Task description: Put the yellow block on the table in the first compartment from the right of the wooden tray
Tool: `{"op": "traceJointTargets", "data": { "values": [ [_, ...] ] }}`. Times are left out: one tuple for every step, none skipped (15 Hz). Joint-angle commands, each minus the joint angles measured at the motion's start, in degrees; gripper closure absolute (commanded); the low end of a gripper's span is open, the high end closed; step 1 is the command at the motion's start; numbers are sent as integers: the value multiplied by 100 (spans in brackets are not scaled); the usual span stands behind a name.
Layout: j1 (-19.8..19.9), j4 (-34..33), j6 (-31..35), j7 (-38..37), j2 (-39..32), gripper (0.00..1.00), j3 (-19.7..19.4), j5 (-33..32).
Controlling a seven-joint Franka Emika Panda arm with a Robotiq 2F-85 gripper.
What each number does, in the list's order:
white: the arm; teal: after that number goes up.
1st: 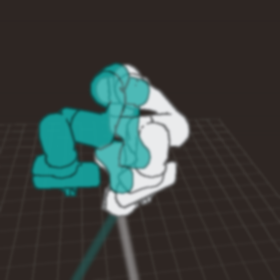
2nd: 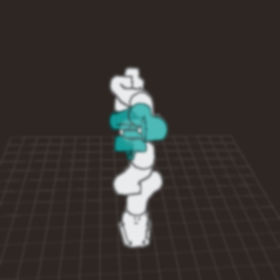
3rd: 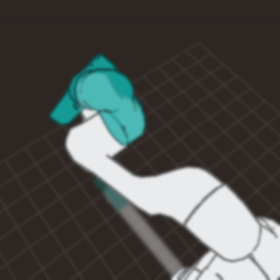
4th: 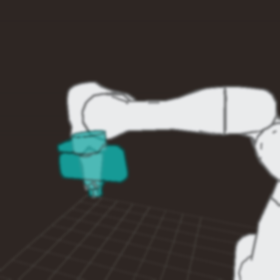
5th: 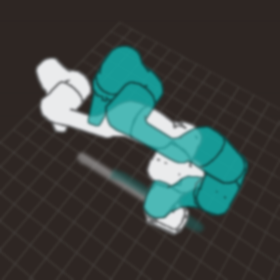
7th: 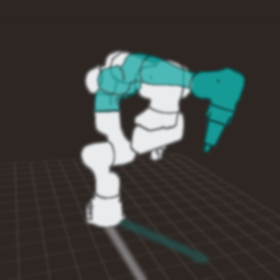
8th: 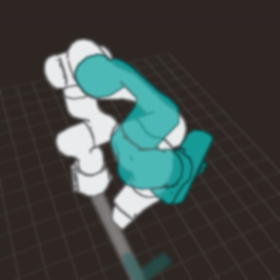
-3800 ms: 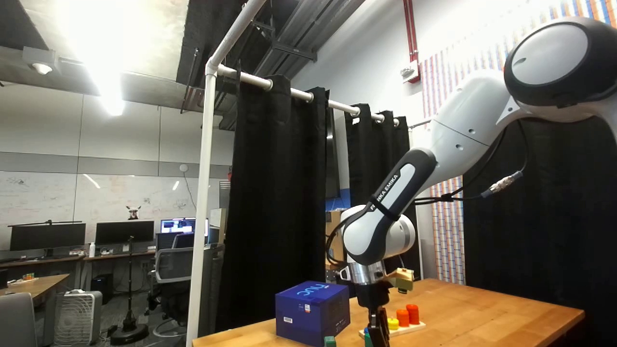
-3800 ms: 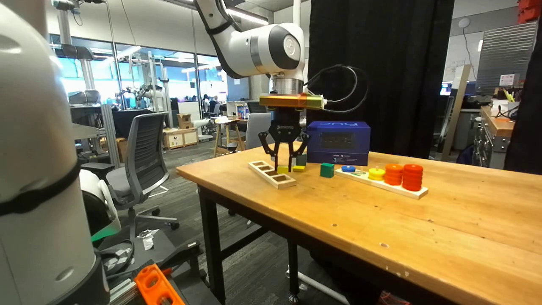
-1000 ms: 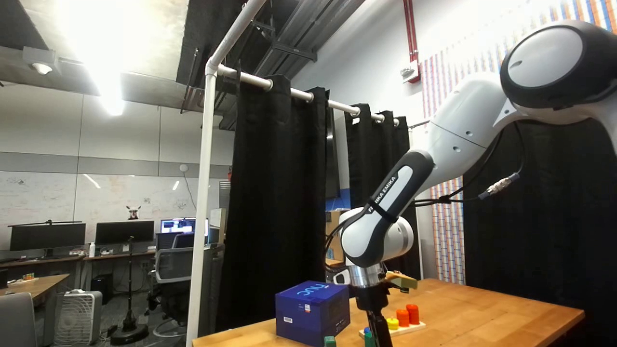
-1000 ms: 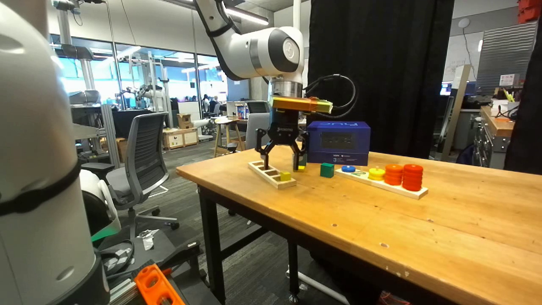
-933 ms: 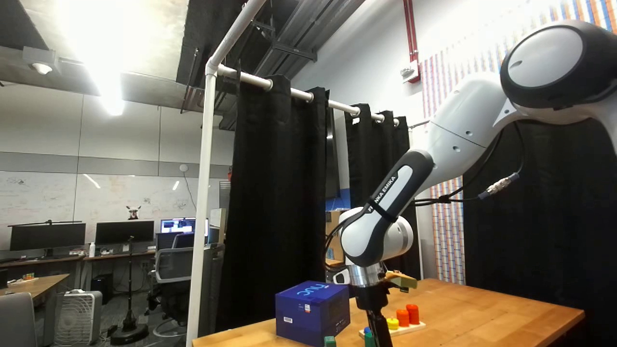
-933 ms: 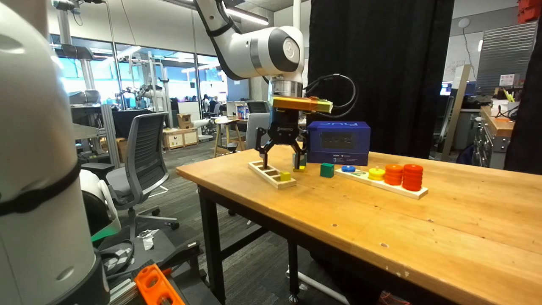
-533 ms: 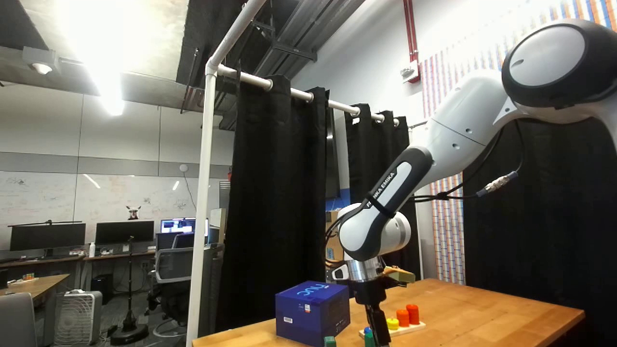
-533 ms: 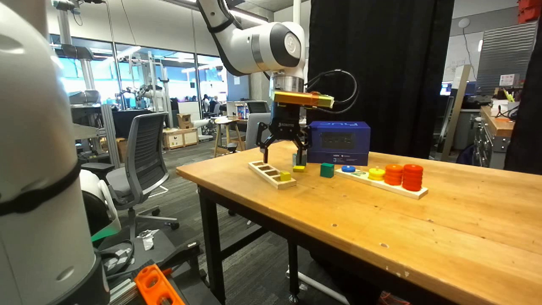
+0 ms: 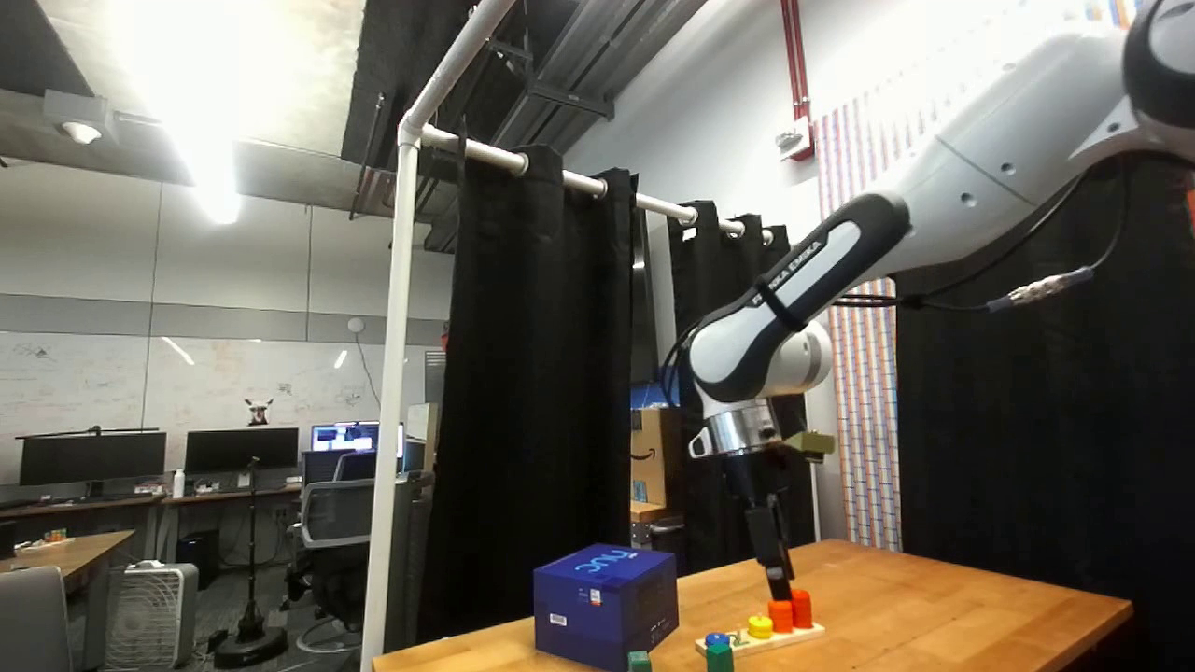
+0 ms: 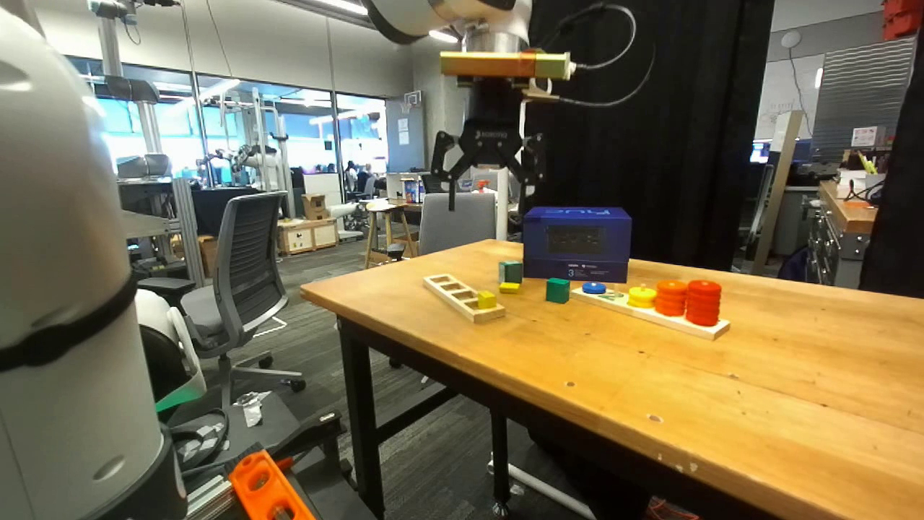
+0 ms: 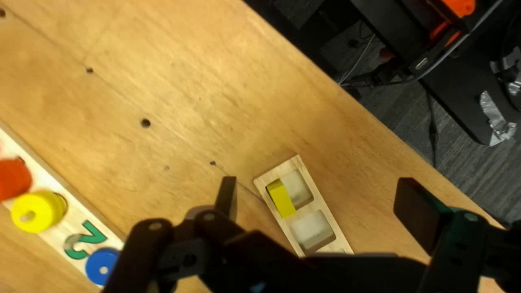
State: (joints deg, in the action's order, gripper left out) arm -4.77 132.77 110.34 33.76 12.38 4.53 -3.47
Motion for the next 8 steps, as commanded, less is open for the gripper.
{"op": "traceJointTargets", "data": {
  "values": [
    [134, 352, -779, -503, 1243, 0, -386, 165],
    [183, 382, -1009, -652, 1488, 0, -510, 143],
    [234, 425, -1177, -811, 1695, 0, -620, 131],
    [295, 464, -1341, -967, 1902, 0, -728, 133],
    [353, 515, -1438, -1141, 2059, 0, -815, 144],
    [417, 552, -1553, -1325, 2215, 0, -891, 168],
    [476, 577, -1632, -1527, 2326, 0, -944, 195],
    [541, 626, -1674, -1747, 2441, 0, -979, 211]
  ]
}}
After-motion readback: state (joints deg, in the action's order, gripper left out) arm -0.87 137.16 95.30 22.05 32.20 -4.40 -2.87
